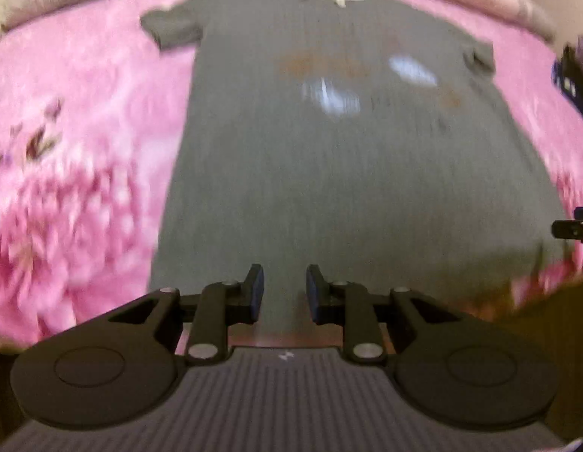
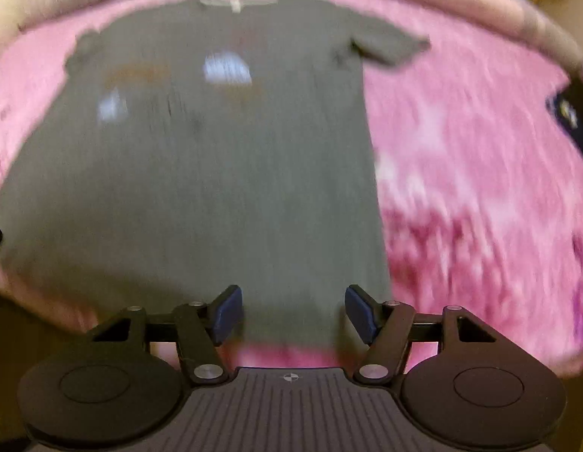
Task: Fold clothes
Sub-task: 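Lay the t-shirt flat on the bed and open both grippers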
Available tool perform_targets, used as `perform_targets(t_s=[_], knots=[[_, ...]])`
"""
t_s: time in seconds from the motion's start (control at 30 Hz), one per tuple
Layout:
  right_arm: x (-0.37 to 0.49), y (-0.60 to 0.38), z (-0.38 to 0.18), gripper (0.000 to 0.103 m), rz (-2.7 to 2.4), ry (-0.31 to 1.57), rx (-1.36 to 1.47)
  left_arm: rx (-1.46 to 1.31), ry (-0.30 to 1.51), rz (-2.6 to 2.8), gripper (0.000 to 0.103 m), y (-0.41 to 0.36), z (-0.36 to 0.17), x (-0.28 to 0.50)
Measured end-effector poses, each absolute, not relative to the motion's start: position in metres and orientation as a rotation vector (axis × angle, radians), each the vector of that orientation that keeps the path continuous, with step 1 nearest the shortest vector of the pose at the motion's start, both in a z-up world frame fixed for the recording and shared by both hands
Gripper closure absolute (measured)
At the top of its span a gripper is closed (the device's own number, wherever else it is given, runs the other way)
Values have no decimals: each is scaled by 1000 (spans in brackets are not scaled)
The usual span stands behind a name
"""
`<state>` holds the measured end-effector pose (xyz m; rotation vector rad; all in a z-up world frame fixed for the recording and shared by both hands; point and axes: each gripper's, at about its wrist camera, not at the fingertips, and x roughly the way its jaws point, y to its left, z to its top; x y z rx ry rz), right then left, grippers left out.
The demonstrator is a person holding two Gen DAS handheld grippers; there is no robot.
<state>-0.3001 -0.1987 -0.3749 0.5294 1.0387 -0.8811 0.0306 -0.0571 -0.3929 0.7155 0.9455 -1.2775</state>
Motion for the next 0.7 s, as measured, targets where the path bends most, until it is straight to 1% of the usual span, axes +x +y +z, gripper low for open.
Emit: perform_targets(t_s=[0.07, 0.13, 0.17, 0.2, 0.27, 0.37, 0.4, 0.47, 0.57, 0.7], knots=[[-284, -210, -382, 39, -888, 1011, 541, 705, 930, -1249, 80, -71, -403, 35], [-271, -219, -399, 39, -900, 1014, 577, 739, 997, -1180, 80, -78, -421, 42], [-272, -218, -411, 39, -916, 1059, 613, 743, 1037, -1153, 79, -74, -425, 44], [-275, -214, -420, 36, -931, 1090, 643, 726, 1063, -1139, 77, -68, -425, 47], [-288, -199, -418, 36, -951, 1097, 687, 778, 1155, -1110, 77, -57, -424, 51], [-300, -195, -415, 36, -938, 1259, 822, 884, 1286, -1050, 77, -49, -414, 58], [-304, -196, -411, 36, -944, 1290, 865, 897, 1319, -1029, 77, -49, -407, 62], [-303, -199, -381, 36, -987, 1215, 867, 873, 1316, -1034, 74, -56, -379, 69], [-291, -205, -329, 36, -1041, 1084, 841, 844, 1225, -1102, 71, -79, -327, 76], [-251, -214, -263, 36, -1077, 933, 801, 771, 1074, -1217, 68, -118, -249, 73]])
